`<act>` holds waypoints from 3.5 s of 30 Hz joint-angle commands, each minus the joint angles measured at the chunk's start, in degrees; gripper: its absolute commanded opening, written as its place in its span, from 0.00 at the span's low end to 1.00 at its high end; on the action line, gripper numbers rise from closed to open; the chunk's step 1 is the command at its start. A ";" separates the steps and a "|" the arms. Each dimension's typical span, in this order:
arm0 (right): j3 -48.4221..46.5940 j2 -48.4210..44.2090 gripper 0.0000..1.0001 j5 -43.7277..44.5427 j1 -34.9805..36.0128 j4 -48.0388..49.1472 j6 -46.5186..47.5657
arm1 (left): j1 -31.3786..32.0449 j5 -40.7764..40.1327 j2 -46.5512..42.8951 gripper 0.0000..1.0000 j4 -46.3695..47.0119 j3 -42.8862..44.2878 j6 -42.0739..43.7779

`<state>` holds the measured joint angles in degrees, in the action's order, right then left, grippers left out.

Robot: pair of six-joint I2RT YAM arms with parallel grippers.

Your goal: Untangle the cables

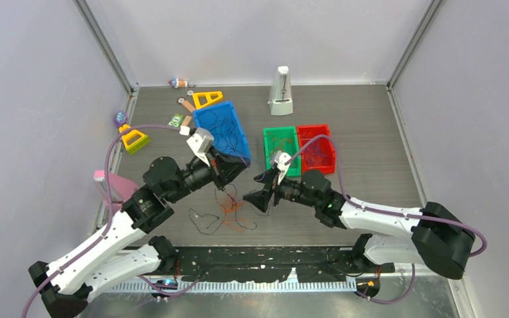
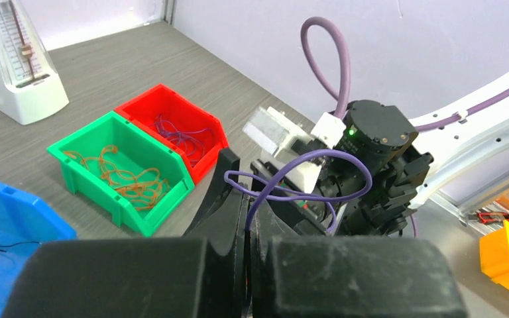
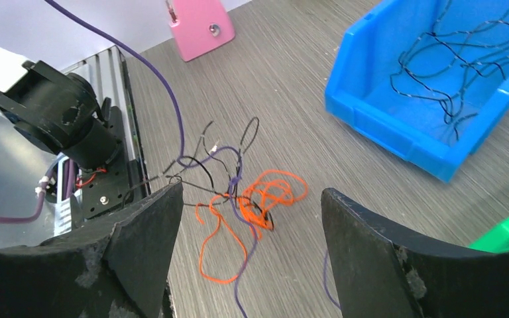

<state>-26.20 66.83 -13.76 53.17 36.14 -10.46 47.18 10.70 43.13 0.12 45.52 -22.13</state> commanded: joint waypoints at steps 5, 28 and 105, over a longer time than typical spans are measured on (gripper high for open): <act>-6.74 6.78 0.81 -1.25 4.43 5.34 0.90 | 0.19 0.58 1.61 0.00 3.69 4.36 -1.67; 3.45 8.93 0.06 29.26 1.65 -12.67 -19.91 | -0.07 -35.06 -8.19 0.00 -12.42 17.13 15.50; -7.78 -9.10 0.81 36.93 -12.04 -61.83 -29.36 | -4.81 -8.52 9.29 0.89 -21.76 -1.03 3.59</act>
<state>-34.61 56.97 19.86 41.74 -25.63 -35.27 42.35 -14.66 51.48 -31.66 46.24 -20.38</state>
